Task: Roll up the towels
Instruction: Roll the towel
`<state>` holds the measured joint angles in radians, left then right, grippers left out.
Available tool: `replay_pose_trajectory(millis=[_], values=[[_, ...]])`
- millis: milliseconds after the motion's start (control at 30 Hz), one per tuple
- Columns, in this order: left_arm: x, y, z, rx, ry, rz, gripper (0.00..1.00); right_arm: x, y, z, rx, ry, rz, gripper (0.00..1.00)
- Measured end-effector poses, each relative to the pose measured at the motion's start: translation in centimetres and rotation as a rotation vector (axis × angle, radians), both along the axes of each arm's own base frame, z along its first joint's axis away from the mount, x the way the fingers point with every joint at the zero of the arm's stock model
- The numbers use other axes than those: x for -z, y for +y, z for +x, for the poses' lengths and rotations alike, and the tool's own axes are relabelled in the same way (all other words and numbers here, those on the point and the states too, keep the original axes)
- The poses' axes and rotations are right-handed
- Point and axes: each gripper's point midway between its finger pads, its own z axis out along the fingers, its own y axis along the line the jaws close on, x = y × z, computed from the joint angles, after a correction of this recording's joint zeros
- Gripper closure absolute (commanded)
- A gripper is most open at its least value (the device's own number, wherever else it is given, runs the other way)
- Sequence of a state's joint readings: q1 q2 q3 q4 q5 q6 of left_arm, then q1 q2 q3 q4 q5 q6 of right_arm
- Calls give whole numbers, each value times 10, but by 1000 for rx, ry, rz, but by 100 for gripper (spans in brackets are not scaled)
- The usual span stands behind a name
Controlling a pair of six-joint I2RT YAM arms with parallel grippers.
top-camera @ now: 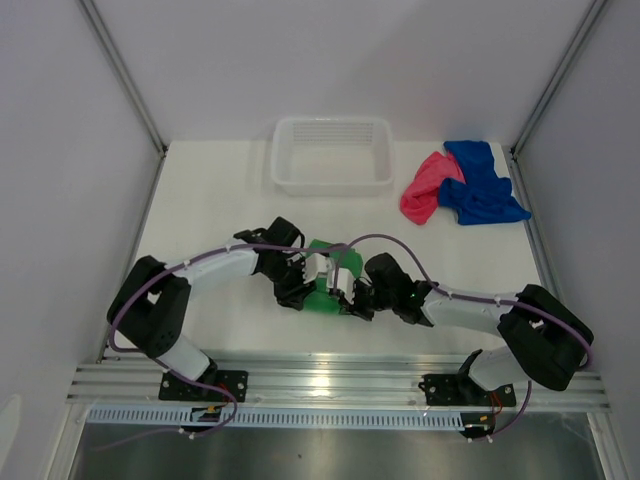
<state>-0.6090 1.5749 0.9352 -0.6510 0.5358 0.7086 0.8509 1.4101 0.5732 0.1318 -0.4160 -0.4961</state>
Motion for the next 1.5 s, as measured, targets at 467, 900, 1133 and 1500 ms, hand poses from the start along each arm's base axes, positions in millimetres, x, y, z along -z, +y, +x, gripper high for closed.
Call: replay_pose_trajectory(millis=[467, 900, 1133, 1500], values=[[-6, 10, -8, -37, -31, -23, 48, -9, -2, -5, 57, 133, 56, 100], [-8, 9, -13, -64, -28, -86, 40, -9, -9, -8, 113, 173, 65, 100], [5, 14, -13, -105, -36, -52, 85, -5, -11, -12, 123, 193, 61, 100], [-5, 11, -32, -99, 62, -79, 99, -10, -14, -24, 137, 292, 89, 100]])
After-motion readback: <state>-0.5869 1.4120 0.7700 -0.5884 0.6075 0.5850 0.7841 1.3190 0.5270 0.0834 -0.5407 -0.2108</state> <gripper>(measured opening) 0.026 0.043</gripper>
